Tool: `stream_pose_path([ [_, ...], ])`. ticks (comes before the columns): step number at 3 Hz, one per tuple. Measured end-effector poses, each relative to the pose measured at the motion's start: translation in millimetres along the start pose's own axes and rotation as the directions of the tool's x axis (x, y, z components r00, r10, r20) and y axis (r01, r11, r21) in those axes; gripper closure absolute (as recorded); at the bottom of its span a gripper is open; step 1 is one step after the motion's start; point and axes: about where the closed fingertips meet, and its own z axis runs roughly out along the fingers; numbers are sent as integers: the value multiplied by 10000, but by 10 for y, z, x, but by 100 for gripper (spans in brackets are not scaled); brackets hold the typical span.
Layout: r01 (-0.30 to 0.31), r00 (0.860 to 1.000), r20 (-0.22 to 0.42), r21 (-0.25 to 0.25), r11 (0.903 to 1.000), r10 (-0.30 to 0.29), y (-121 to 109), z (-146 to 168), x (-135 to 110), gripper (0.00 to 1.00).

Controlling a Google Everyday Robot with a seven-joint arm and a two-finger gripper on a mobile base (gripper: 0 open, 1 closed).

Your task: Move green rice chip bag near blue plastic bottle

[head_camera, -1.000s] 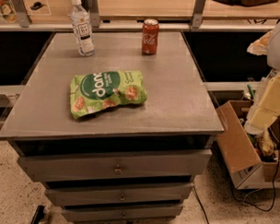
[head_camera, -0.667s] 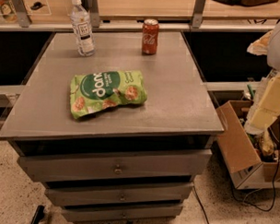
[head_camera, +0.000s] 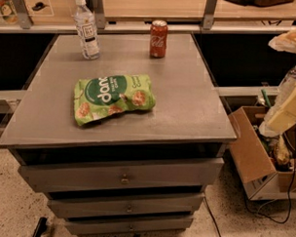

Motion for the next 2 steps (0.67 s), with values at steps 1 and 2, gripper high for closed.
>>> stream_pose_path([
  [1, 372, 9966, 727, 262, 9990, -390, -2, 15, -200, 0],
  [2, 215, 9925, 1185, 708, 9973, -298, -35, 106, -455, 0],
])
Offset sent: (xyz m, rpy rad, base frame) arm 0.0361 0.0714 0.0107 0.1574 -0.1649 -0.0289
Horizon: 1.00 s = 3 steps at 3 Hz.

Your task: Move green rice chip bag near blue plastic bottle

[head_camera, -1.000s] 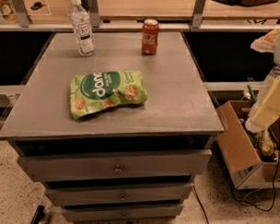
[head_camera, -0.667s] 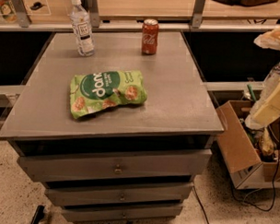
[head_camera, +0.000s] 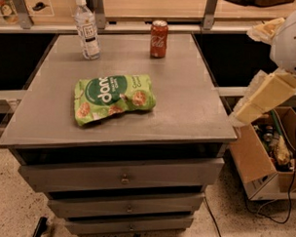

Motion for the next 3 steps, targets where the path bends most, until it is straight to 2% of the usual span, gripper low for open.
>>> stream_pose_path([
  [2, -840, 9958, 406, 633, 9945, 815, -130, 321, -390, 0],
  [3, -1097, 9923, 618, 328, 9934, 1075, -93, 533, -495, 0],
])
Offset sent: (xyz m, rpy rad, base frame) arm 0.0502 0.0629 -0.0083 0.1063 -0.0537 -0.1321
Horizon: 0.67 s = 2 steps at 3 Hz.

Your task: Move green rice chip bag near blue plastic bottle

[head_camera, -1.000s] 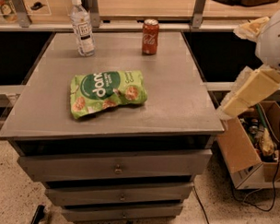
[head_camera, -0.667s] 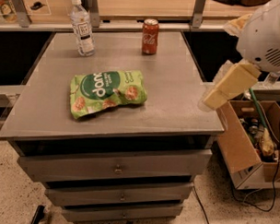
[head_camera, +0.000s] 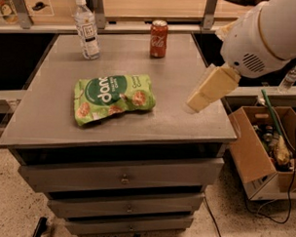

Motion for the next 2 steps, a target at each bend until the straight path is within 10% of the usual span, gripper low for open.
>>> stream_pose_path([
  [2, -101, 9985, 525, -442, 9990, 124, 2, 246, -140, 0],
])
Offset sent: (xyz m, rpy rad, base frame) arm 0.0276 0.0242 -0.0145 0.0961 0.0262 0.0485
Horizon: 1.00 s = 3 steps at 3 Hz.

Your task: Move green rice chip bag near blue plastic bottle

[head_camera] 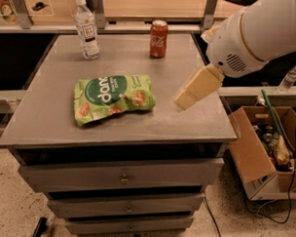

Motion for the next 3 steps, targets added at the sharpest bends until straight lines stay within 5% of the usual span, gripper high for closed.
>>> stream_pose_path([
  [3, -395, 9992, -82, -349, 9986, 393, 204, 443, 34, 0],
])
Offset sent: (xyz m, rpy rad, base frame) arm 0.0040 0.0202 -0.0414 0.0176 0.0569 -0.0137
